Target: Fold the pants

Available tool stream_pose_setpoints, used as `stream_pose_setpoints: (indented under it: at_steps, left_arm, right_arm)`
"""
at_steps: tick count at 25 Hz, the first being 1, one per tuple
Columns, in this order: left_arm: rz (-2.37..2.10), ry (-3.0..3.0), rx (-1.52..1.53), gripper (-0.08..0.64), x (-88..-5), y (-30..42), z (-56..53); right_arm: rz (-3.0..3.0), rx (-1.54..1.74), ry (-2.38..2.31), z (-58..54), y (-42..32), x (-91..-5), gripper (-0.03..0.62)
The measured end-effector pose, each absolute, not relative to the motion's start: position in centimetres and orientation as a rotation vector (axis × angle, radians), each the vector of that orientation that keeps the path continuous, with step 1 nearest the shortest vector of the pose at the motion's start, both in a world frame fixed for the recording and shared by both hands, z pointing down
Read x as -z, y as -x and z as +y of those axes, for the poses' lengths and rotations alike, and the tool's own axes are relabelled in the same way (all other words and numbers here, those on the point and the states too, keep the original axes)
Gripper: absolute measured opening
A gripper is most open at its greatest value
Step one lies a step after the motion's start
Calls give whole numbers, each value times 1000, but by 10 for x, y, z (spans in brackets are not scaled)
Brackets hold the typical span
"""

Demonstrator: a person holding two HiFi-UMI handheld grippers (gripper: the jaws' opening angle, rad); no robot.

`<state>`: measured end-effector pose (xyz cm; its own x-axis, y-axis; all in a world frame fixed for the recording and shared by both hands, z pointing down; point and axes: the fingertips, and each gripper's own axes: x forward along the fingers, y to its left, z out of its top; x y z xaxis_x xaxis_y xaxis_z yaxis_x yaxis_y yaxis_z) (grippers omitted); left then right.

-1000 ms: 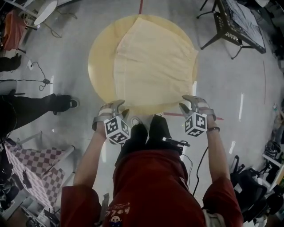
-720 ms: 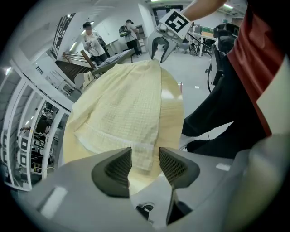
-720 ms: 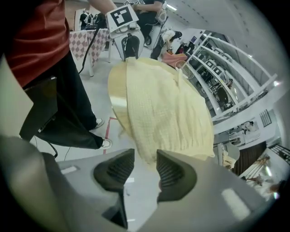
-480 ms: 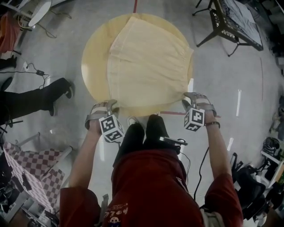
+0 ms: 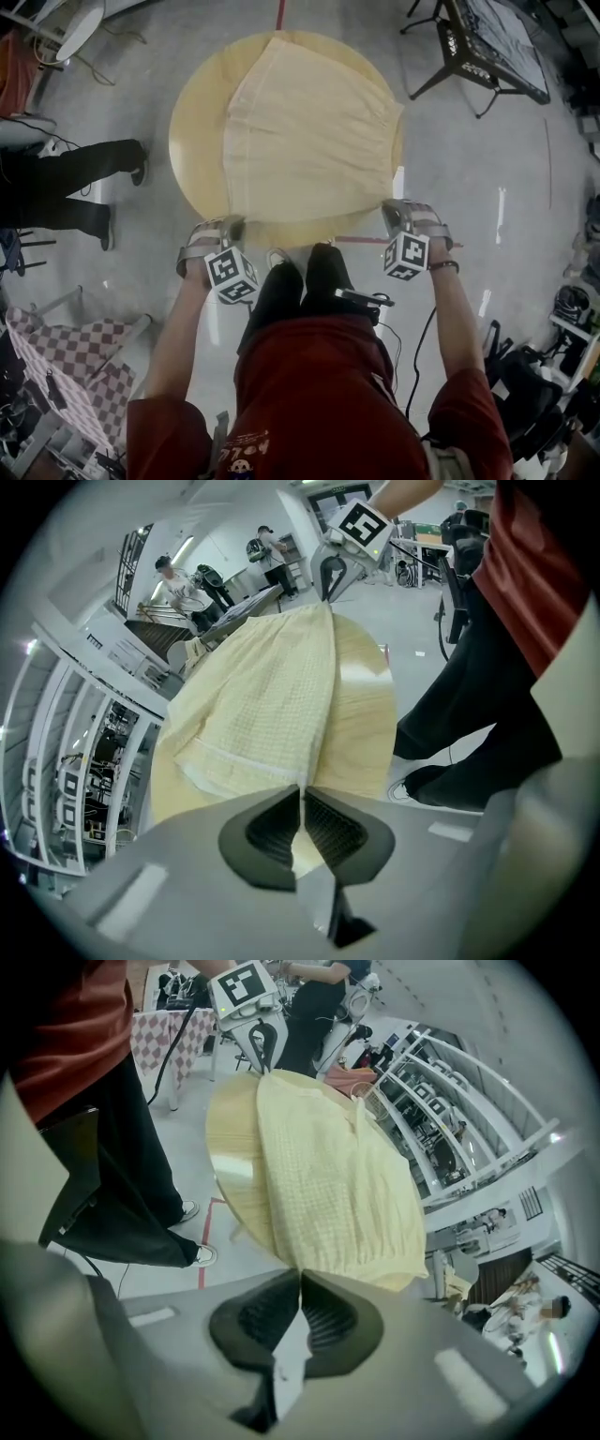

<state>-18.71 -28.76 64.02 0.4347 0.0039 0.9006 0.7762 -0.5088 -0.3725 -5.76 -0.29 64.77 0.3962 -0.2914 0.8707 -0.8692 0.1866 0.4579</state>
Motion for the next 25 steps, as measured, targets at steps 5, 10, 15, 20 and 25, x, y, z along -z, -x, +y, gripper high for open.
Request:
stream_pose_setpoints:
  at_steps: [5,10,15,20,25]
  left_arm:
    - [-651,1869,1124,23,-627,188,-287]
    - [-641,1891,1076,21,-610,195,-292]
    - [-630,1904,1012,21,-587,199,-306]
    - [-607,1913,934,21,-560,176,-318]
    - [-571,1930,883,21,-529,131,-329]
  right_arm:
    - [-1119,-549,-1398,-4,60,-630,6]
    - [-1114,-562,-1399,-6,79,-617,6]
    - [-1079,-568,-1448,-15,96,-600,6]
    - [-1028,-578,-1529,-21,90,-576,6]
    - [-1007,-593,-1589,-26,66,-556,6]
